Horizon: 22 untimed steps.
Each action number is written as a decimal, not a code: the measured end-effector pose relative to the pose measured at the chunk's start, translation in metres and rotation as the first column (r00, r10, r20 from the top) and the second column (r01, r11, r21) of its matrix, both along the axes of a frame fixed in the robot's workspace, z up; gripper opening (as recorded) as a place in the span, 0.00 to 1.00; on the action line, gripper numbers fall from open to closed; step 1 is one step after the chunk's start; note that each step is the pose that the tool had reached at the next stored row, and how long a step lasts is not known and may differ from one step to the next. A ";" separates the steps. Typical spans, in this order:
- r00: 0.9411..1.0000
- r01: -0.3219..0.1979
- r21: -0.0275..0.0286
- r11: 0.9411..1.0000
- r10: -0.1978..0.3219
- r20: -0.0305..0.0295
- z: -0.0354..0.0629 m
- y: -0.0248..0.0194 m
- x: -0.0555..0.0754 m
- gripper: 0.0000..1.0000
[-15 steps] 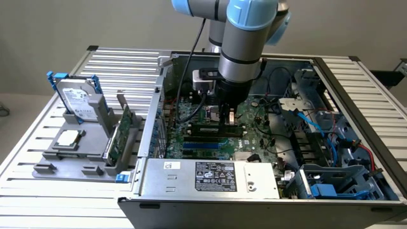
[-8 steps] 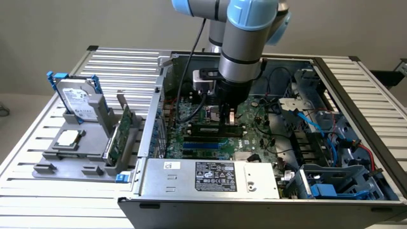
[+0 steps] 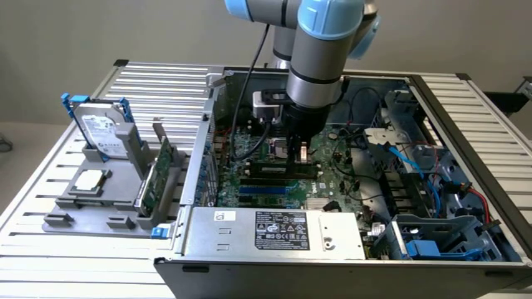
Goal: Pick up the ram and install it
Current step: 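Insert the ram into the slot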
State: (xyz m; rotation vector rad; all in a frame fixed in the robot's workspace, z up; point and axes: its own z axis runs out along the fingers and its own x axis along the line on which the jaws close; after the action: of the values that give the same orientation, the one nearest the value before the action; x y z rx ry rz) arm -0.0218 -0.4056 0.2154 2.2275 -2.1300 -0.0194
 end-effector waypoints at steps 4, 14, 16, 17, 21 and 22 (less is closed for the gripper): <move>1.000 0.000 -0.001 1.000 0.000 0.000 -0.0007 0.0000 0.000 0.14; 1.000 0.000 -0.002 1.000 0.000 0.000 -0.0005 0.0000 0.000 0.33; 1.000 0.000 -0.002 1.000 0.000 0.000 0.0054 0.0001 0.000 0.40; 1.000 0.000 -0.002 1.000 0.000 0.000 0.0091 0.0001 -0.001 0.40; 1.000 0.000 -0.001 1.000 0.000 -0.001 0.0241 0.0001 -0.003 0.40; 1.000 0.000 -0.002 1.000 0.000 -0.001 0.0271 0.0001 -0.004 0.40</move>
State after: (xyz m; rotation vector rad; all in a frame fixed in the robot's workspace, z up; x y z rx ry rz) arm -0.0258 -0.4055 0.2426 2.2263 -2.1289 -0.0186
